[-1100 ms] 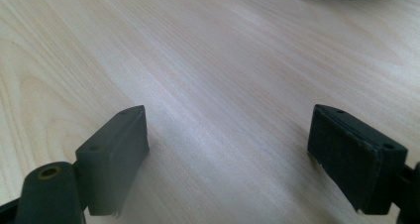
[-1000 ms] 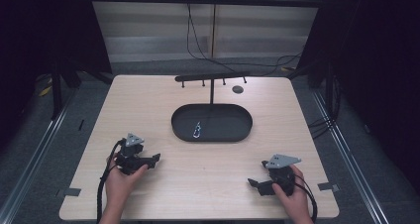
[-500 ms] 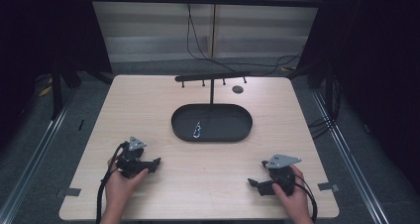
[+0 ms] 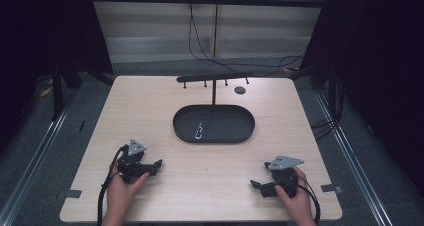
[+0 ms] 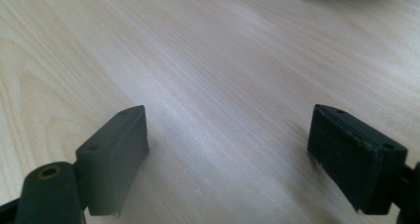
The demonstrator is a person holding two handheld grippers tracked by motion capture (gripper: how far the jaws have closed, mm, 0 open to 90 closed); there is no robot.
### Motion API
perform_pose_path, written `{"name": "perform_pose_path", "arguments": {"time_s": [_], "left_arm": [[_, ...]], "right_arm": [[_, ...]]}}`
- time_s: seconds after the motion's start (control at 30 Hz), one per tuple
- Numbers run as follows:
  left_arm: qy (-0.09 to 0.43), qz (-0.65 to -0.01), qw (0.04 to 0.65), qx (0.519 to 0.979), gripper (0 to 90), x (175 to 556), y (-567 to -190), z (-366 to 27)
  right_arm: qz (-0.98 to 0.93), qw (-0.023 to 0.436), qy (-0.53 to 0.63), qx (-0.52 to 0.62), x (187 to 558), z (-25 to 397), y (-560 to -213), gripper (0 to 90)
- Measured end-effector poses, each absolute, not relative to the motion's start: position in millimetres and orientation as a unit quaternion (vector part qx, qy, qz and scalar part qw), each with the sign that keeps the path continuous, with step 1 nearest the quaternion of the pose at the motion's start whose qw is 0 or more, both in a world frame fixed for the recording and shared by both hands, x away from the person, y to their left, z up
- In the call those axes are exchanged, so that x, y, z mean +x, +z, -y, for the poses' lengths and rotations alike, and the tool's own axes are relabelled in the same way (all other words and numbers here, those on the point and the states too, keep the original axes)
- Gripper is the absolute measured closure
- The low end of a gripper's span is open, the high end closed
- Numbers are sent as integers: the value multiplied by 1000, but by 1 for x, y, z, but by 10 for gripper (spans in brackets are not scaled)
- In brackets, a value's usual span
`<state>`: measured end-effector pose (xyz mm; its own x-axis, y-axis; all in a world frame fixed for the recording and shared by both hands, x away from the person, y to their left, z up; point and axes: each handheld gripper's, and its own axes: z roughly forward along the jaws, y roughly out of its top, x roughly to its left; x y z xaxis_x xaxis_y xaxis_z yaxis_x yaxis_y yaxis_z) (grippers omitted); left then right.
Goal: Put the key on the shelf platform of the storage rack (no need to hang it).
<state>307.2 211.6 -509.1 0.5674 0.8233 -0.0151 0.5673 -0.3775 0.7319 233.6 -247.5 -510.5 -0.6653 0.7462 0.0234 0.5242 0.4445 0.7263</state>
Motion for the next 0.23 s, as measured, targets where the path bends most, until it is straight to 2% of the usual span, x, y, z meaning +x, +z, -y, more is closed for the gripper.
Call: {"name": "perform_pose_path", "arguments": {"time_s": [0.23], "left_arm": [[178,-431,358,809,192,307,-509,-211]], "right_arm": [[-836,152,365,380,234,247,-510,154]]}}
